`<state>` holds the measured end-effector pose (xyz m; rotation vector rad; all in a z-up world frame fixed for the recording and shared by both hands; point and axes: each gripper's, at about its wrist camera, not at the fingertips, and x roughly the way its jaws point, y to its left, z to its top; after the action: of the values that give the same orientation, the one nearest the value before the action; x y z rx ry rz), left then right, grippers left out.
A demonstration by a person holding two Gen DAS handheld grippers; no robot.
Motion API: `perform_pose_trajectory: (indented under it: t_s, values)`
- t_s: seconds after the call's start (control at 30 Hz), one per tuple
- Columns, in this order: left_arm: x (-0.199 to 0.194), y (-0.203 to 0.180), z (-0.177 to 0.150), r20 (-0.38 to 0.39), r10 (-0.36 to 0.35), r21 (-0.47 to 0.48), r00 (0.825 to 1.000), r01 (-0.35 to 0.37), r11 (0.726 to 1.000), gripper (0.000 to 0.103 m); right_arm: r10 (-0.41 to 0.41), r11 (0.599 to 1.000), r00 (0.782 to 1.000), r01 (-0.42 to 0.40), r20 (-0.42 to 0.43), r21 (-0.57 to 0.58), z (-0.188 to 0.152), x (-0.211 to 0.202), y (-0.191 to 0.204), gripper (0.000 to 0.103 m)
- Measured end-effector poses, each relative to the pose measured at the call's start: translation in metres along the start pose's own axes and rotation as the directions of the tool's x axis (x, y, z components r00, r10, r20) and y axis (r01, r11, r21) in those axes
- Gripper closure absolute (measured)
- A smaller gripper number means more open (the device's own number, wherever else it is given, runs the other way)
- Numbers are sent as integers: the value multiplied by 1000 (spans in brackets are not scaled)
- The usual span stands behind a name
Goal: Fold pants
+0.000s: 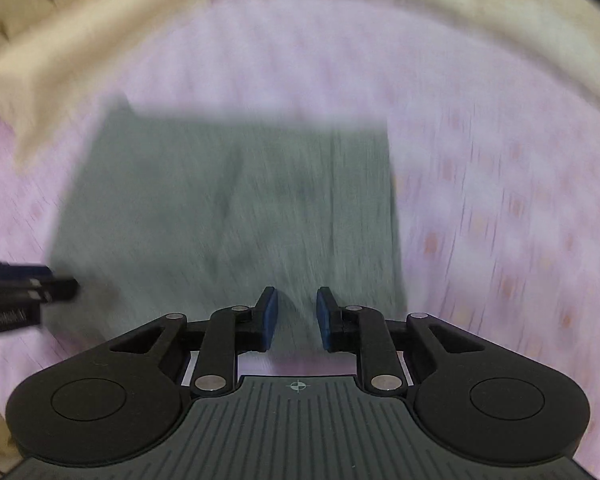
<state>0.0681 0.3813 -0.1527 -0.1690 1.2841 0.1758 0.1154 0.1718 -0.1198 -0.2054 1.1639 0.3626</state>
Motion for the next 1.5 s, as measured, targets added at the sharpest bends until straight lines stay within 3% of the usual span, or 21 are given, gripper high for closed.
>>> perform_pose_trajectory:
  t_s: [0.13, 0.23, 0.37, 0.5, 0.6, 0.8, 0.97, 1.13, 1.5]
  values:
    - [-13, 9, 7, -18, -16, -9, 1000, 16, 1000, 56, 22, 998, 999, -20, -40, 53, -8, -6, -11, 84]
    - [-25, 15, 22, -30, -18, -30, 999, 17, 999, 56, 14, 996, 998, -19, 59, 82, -2, -33, -18, 84]
    - [-36, 20, 52, -1, -26, -57, 1000, 26, 998, 56, 9, 997, 980, -25, 197, 75, 27, -62, -15, 84]
    - [-31, 21, 88, 23, -17, -71, 1000, 18, 997, 56, 40, 996, 976, -55, 215, 65, 67, -52, -12, 84]
    - [-23, 24, 110, 41, -3, -77, 999, 6, 997, 55, 28, 998, 980, -36, 198, 41, 88, -35, -7, 84]
    - [7, 28, 138, 26, 25, -86, 999, -23, 996, 50, -27, 999, 998, 25, 61, 27, 105, 15, 1, 84]
    - [30, 33, 138, -20, 30, -98, 999, -32, 995, 33, -78, 997, 996, 77, -36, -21, 112, 33, 13, 83]
    - [36, 51, 136, -49, -3, -147, 999, -4, 989, 14, -124, 992, 989, 121, -75, -47, 115, 42, 23, 83]
    - [41, 56, 136, -56, 17, -128, 998, -24, 991, 0, -135, 991, 984, 130, -119, -45, 124, 49, 23, 83]
